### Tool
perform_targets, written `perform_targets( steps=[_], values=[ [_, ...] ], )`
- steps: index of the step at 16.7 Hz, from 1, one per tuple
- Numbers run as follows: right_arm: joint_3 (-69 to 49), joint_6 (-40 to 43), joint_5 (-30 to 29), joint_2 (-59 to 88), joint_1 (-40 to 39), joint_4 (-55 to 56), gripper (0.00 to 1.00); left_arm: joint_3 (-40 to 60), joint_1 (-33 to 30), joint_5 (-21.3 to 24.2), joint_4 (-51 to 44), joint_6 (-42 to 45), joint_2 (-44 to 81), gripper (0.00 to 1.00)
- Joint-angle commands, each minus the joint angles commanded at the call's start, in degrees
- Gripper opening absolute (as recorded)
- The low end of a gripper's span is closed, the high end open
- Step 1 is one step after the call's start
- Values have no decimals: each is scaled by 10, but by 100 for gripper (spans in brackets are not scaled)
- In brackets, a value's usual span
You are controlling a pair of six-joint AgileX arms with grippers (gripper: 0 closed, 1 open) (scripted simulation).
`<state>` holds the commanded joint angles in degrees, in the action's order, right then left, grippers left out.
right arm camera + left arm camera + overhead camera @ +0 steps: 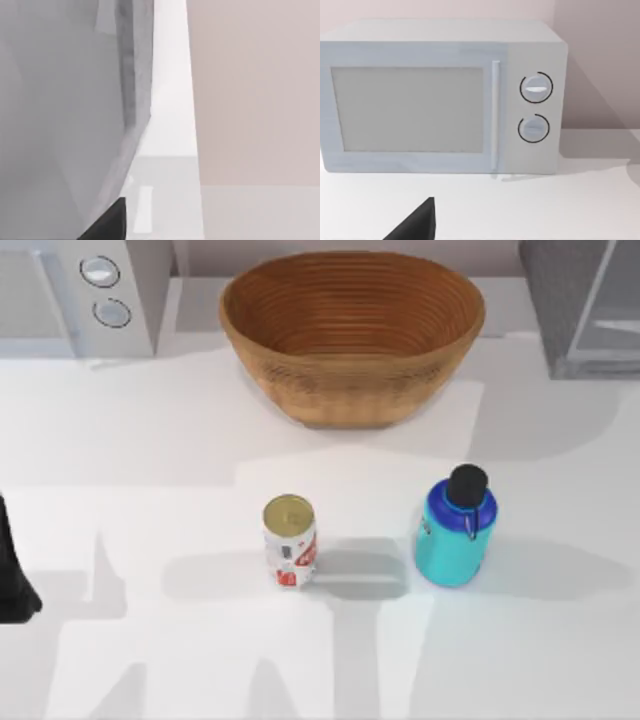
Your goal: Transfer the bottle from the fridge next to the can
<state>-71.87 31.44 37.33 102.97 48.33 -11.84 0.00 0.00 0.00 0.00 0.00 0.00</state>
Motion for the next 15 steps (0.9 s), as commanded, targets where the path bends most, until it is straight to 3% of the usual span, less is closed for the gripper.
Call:
perform_targets(
  steps=[4, 10, 15],
  values=[
    [44, -82, -107, -28, -121, 47, 100, 0, 0, 0, 0, 0, 0, 100],
    [120, -225, -267, -49, -384, 98, 100, 0, 0, 0, 0, 0, 0, 100],
    [162, -310, -350, -99, -465, 162, 100, 0, 0, 0, 0, 0, 0, 100]
  ],
)
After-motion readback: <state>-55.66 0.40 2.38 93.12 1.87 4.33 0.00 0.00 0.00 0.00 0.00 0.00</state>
